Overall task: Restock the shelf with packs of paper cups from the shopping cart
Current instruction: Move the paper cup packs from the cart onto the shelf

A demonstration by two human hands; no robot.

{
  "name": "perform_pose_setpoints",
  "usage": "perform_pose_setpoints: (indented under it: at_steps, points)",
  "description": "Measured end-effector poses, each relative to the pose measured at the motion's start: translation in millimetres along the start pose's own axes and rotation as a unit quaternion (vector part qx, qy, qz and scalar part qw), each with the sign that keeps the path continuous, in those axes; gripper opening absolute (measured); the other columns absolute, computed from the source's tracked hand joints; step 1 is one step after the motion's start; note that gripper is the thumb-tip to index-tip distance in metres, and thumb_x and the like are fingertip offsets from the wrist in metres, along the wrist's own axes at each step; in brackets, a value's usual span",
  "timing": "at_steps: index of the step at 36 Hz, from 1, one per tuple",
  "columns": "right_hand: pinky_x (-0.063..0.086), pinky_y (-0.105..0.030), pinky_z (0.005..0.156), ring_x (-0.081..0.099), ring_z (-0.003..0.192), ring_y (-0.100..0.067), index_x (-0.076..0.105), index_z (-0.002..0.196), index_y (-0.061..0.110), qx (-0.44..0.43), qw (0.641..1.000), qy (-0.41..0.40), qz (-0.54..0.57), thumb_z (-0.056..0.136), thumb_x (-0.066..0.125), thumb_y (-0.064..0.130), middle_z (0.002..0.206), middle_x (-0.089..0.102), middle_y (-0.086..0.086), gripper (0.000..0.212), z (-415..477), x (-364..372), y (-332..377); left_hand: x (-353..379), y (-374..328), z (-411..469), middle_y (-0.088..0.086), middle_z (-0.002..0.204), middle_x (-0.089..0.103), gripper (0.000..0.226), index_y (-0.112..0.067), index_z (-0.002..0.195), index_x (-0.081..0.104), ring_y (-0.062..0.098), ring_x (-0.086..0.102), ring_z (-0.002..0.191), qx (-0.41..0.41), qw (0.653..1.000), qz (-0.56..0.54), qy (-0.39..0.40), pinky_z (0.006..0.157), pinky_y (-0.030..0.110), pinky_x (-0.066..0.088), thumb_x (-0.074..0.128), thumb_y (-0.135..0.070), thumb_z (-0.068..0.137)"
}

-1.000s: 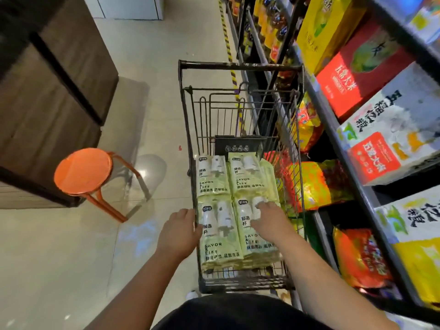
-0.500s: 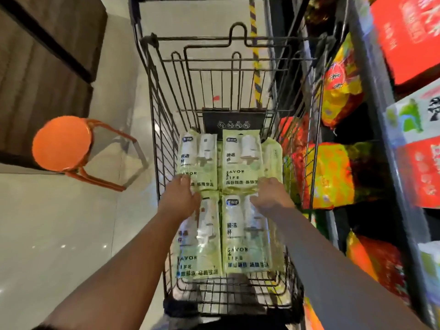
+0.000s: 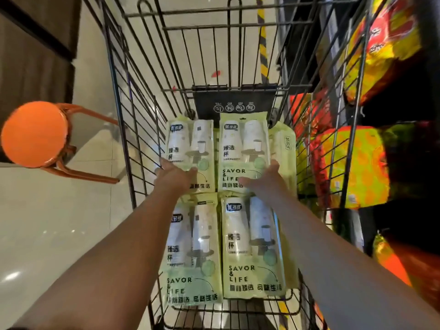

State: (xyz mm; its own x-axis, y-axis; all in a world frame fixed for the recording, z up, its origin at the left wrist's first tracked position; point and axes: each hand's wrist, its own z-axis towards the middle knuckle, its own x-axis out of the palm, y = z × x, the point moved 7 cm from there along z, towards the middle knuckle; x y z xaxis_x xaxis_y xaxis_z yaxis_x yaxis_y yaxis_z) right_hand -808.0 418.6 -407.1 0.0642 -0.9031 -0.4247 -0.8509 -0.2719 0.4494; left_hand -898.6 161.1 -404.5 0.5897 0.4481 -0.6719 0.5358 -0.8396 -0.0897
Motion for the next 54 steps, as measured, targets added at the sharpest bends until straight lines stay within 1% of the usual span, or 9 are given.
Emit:
perform_pose_setpoints:
  at_steps: [12,18,21,27,33,39,45,50,54]
  points:
    - [0.045,-0.041,0.104,0.045,0.133,-0.035,0.028,0.151,0.006,0.001,0.997,-0.072,-0.009,0.065,0.093,0.039,0.147,0.034,-0.017,0.113,1.7,-3.6,13.5,7.2,-14.6,-5.1,0.021,0.156,0.027,0.102,-0.001,0.151,0.029,0.041,0.032,0.141,-0.047,0.994,-0.099,0.001,0.112,0.05,0.037,0.077,-0.045,0.073]
    - [0.055,-0.034,0.078,0.054,0.101,-0.025,0.034,0.141,0.013,0.022,0.995,-0.068,0.069,0.061,0.093,0.025,0.131,0.045,-0.012,0.1,9.3,-16.1,7.0,-2.0,-16.0,-24.5,0.018,0.148,0.046,0.106,-0.001,0.152,0.015,0.037,0.039,0.137,-0.042,0.987,-0.138,-0.076,0.111,0.051,0.037,0.076,-0.047,0.078]
    - [0.055,-0.036,0.083,0.06,0.105,-0.029,0.036,0.133,0.012,0.016,0.99,-0.079,0.117,0.059,0.093,0.017,0.12,0.056,-0.01,0.093,5.8,-18.6,0.5,-4.3,-11.3,-19.8,0.015,0.134,0.056,0.1,-0.003,0.143,0.026,0.038,0.044,0.131,-0.036,0.984,-0.161,-0.073,0.104,0.05,0.046,0.082,-0.046,0.073]
    - [0.042,-0.019,0.063,0.06,0.1,-0.02,0.037,0.136,0.012,-0.013,0.977,-0.095,0.189,0.064,0.092,0.011,0.116,0.057,-0.002,0.09,-10.6,-24.3,-13.6,12.4,-11.8,1.5,0.004,0.096,0.075,0.13,-0.017,0.11,0.056,0.028,0.074,0.09,0.001,0.982,-0.189,0.024,0.076,0.047,0.063,0.08,-0.084,0.0]
    - [0.047,-0.024,0.075,0.059,0.098,-0.016,0.03,0.145,0.017,-0.047,0.968,-0.121,0.214,0.066,0.091,0.01,0.108,0.054,0.009,0.1,-37.1,-28.9,-16.2,7.2,-45.8,-45.2,0.012,0.12,0.063,0.098,-0.012,0.13,0.038,0.031,0.068,0.099,0.075,0.984,-0.15,0.06,0.085,0.049,0.06,0.096,-0.045,0.058]
    - [0.06,-0.041,0.085,0.069,0.102,-0.022,0.038,0.139,0.025,-0.085,0.951,-0.109,0.276,0.062,0.091,0.001,0.112,0.066,0.002,0.097,-70.9,-32.8,-19.2,-19.9,-46.8,-78.6,0.004,0.11,0.064,0.076,-0.012,0.129,0.039,0.015,0.068,0.07,0.142,0.97,-0.194,0.042,0.045,0.026,0.053,0.09,-0.028,0.075]
    - [0.057,-0.056,0.091,0.067,0.112,-0.022,0.042,0.133,0.042,-0.153,0.928,-0.078,0.329,0.069,0.089,0.006,0.123,0.067,0.003,0.087,-143.8,-41.2,-16.5,-61.2,-15.8,-127.3,0.0,0.106,0.069,0.071,-0.023,0.118,0.047,0.02,0.073,0.088,0.218,0.945,-0.244,0.027,0.07,0.044,0.064,0.095,-0.03,0.066]
    - [0.057,-0.015,0.064,0.068,0.098,-0.002,0.035,0.141,0.021,-0.196,0.911,-0.094,0.349,0.074,0.081,-0.011,0.115,0.062,0.006,0.087,-226.6,-52.9,-10.7,-95.3,14.1,-177.8,-0.003,0.107,0.071,0.069,-0.026,0.117,0.049,0.017,0.073,0.094,0.286,0.918,-0.268,0.053,0.083,0.047,0.061,0.095,-0.027,0.066]
    - [0.06,-0.023,0.076,0.068,0.097,0.005,0.036,0.144,0.026,-0.225,0.907,-0.128,0.333,0.074,0.082,-0.01,0.115,0.066,0.011,0.091,-294.1,-54.0,-16.1,-120.7,47.3,-222.4,-0.002,0.113,0.071,0.074,-0.032,0.118,0.049,0.022,0.072,0.1,0.335,0.896,-0.281,0.078,0.084,0.046,0.06,0.096,-0.036,0.061]
